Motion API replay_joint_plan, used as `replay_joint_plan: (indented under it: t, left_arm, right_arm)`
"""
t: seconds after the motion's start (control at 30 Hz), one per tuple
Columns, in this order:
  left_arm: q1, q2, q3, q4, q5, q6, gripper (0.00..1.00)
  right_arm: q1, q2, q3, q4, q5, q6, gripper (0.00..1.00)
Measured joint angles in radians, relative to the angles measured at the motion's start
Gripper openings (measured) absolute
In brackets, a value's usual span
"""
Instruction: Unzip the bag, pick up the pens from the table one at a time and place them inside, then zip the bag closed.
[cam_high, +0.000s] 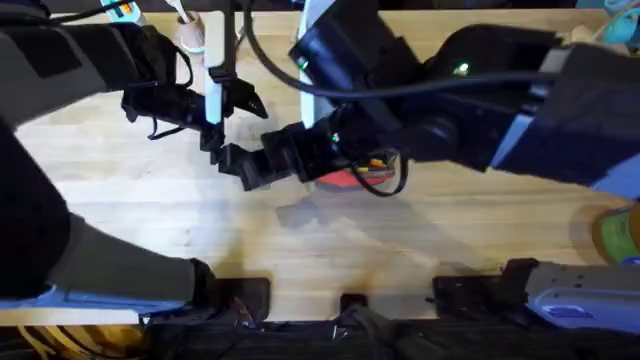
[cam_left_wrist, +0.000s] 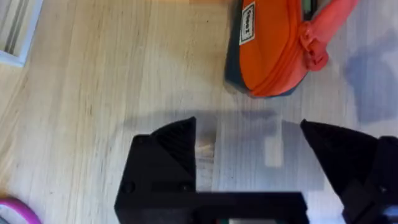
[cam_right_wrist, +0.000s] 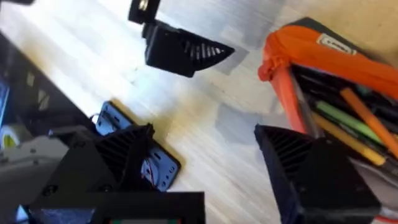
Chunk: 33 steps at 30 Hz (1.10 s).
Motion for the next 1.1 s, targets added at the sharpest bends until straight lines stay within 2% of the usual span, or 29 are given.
replay_joint_plan:
  t: [0.13,0.37,0.63,0.83,1.1]
  left_arm:
    - [0.000,0.005,0.000,0.004,0.000,0.005,0.993]
    - [0.000,0.005,0.000,0.012,-0.038,0.006,0.993]
    - [0.000,0.005,0.000,0.019,-0.056,0.008,0.993]
    - [0.000,0.005,0.000,0.017,-0.056,0.008,0.993]
    - [0.000,0.005,0.000,0.012,-0.056,0.008,0.993]
  right_arm:
    - [0.031,0.032,0.000,0.008,0.077,0.113,0.998]
    - [0.033,0.118,0.000,0.031,0.141,0.218,0.998]
    - [0.034,0.183,0.000,0.147,0.327,0.384,0.983]
    - [0.034,0.237,0.000,0.197,0.383,0.427,0.769]
    - [0.034,0.244,0.000,0.193,0.403,0.440,0.280]
